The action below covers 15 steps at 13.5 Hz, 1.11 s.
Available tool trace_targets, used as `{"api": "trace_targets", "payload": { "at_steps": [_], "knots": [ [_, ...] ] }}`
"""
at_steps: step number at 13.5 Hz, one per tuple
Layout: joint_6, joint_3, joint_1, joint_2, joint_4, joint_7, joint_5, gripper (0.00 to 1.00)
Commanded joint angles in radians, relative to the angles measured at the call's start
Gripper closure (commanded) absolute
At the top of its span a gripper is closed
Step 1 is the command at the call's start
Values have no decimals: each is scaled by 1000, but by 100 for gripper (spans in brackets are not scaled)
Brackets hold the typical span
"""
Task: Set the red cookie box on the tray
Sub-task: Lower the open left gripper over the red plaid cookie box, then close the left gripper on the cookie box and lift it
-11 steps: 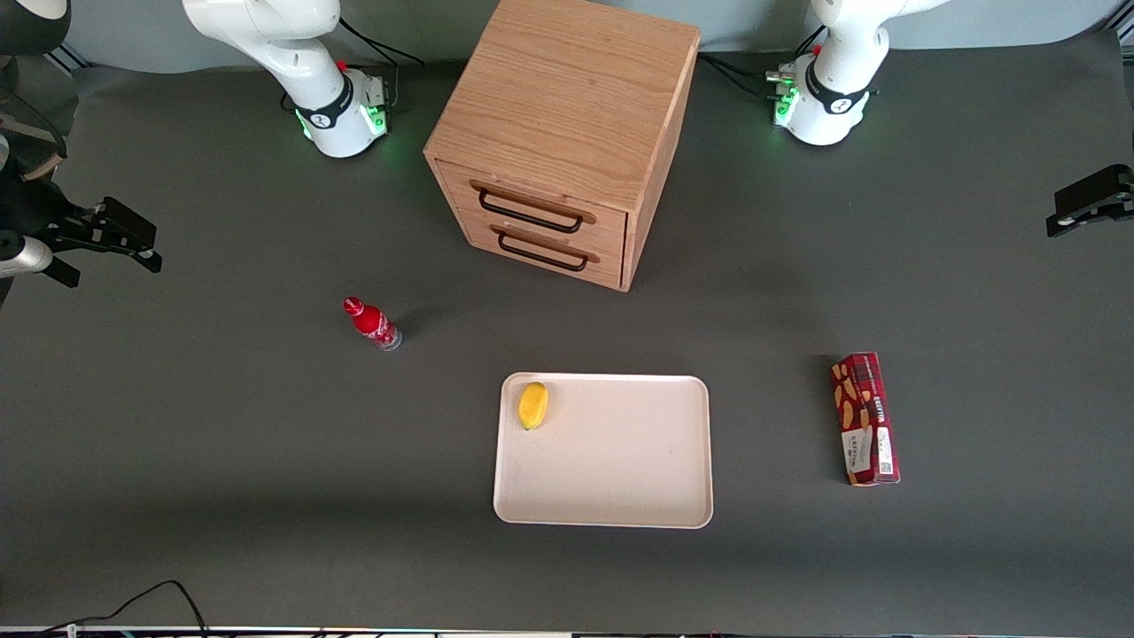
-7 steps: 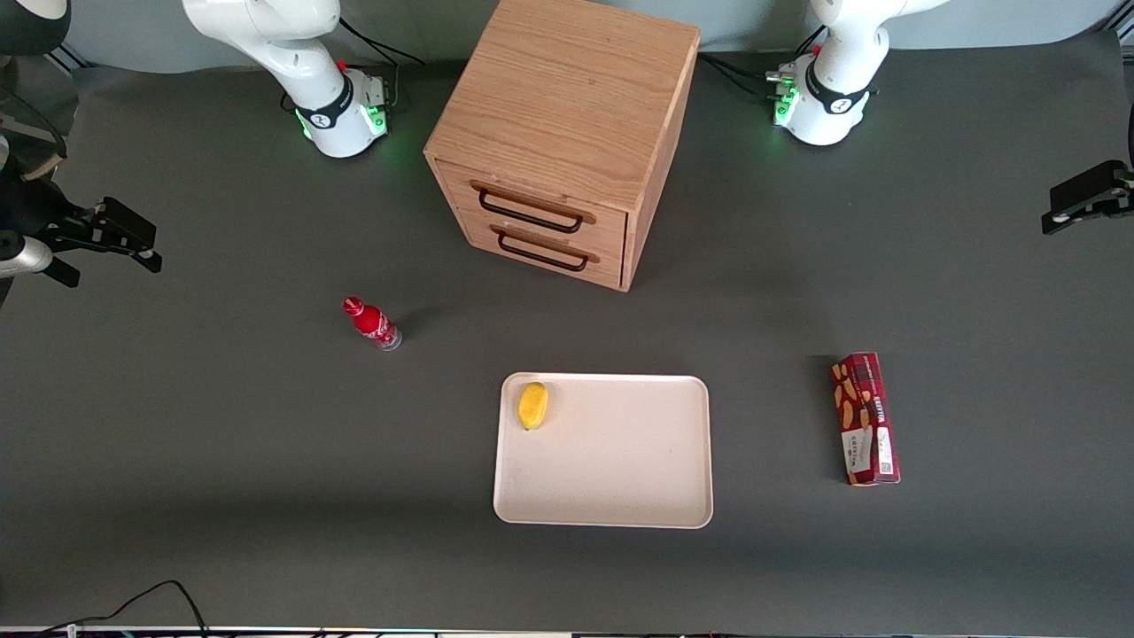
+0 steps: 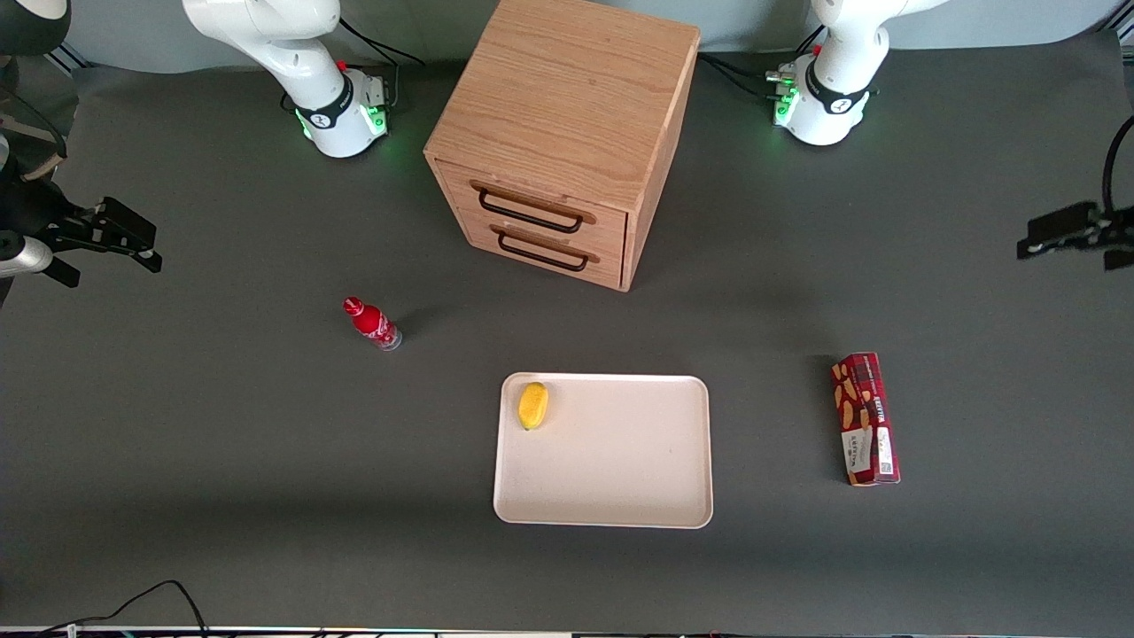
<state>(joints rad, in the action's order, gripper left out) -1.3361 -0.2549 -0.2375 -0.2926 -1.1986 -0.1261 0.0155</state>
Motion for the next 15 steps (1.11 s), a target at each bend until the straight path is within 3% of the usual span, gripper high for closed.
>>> {"api": "trace_targets", "payload": {
  "at_steps": [1,5,9,15],
  "knots": [
    [-128,2,27,-92,7,-6,-12,0],
    [-384,3,79,-238,5,71,24,0],
    [-535,3,121,-370,-21,134,156,0],
    [-679,25,119,-471,-122,138,182,0]
  ]
}}
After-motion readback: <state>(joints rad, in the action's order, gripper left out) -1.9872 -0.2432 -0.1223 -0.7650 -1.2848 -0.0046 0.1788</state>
